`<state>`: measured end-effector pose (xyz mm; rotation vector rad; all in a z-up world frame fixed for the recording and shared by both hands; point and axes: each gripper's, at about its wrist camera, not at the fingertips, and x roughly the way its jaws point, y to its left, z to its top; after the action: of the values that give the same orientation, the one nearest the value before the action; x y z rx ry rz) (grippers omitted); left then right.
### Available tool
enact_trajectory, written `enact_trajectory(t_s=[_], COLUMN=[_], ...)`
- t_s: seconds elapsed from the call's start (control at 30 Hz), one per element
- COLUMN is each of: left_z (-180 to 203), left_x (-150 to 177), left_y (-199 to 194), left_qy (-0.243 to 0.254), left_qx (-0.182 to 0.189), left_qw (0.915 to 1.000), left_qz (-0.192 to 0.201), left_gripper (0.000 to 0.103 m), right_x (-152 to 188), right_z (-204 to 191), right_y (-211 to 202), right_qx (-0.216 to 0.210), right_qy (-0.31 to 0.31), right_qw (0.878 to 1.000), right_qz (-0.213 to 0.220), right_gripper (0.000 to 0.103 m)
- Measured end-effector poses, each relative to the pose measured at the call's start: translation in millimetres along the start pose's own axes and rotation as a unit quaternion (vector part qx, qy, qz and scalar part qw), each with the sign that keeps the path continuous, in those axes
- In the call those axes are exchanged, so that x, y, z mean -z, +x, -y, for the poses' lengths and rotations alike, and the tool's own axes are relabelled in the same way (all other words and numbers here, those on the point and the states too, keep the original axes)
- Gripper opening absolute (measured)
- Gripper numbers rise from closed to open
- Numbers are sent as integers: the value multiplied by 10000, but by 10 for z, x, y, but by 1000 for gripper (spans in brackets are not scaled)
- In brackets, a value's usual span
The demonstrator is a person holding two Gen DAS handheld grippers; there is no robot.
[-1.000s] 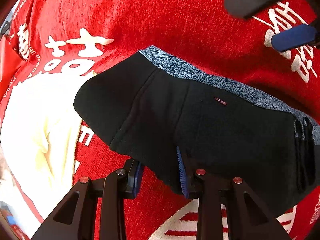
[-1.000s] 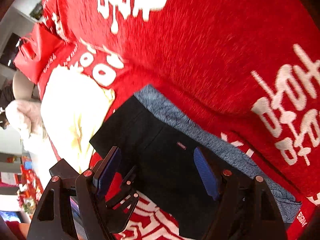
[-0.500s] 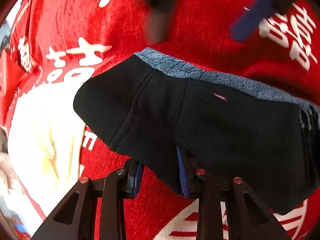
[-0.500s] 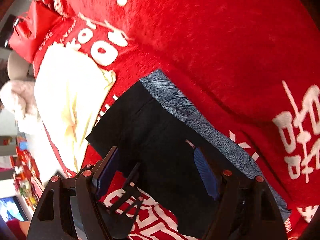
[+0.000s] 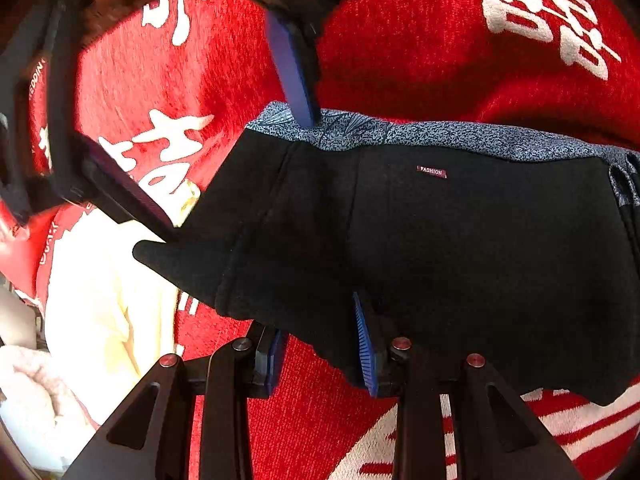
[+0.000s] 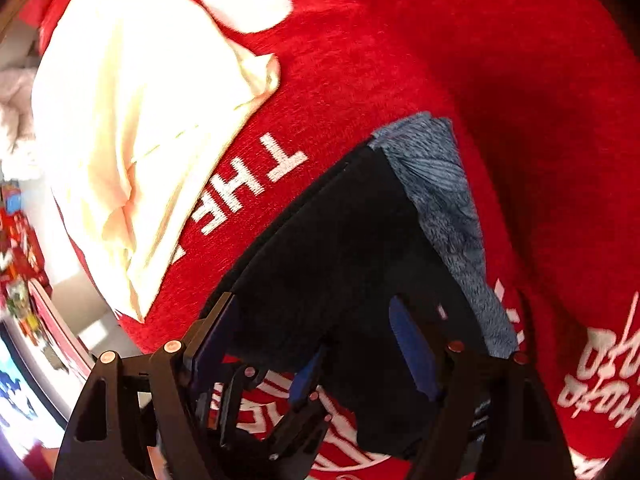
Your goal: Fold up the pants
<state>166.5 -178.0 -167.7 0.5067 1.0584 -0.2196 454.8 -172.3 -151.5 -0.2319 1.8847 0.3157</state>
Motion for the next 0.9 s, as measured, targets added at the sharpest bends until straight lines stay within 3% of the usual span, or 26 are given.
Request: enact_trajectory(t_s=[0.1, 0.3, 0.4, 0.43, 0.47, 0.5, 0.7, 0.83, 0.9], left_z=[24, 168, 210, 214, 241, 272, 412, 621, 855], left_x=[-19, -36, 1, 5, 7, 11, -90, -151, -147], left_y=[2, -47, -69, -73, -87, -118, -525, -963, -1227], left_qy=[7, 203, 206, 212, 253, 297, 424, 700, 1073], left_qx=[-58, -288, -286, -228, -219, -276, -158, 73, 67], left_qw=[10000, 9994, 9994, 9995, 9994, 9992, 9977, 9930, 9859], left_qz=[-17, -7, -15, -45, -29, 30, 501, 953, 1283], left_gripper=[33, 33, 33, 33, 33, 33, 33, 33, 33], right_x=[106, 43, -37, -36, -19, 16, 554, 1273, 1653], right_z=[-66, -289, -192, -140, -58, 44, 434, 951, 1199], right_y=[-154, 60, 365, 408, 410, 373, -122, -431, -554], right_qx=[-24, 32, 517, 557, 205, -342, -1005, -1744, -2034], right_qy=[-209, -528, -365, -321, -167, 112, 224, 742, 938], right_qw=[9997, 9980, 9951, 9949, 9969, 9967, 9935, 9701, 9536], right_qz=[107, -340, -754, -773, -747, -722, 487, 1513, 2012], right_gripper=[80, 80, 77, 61, 45, 22, 20, 20, 20])
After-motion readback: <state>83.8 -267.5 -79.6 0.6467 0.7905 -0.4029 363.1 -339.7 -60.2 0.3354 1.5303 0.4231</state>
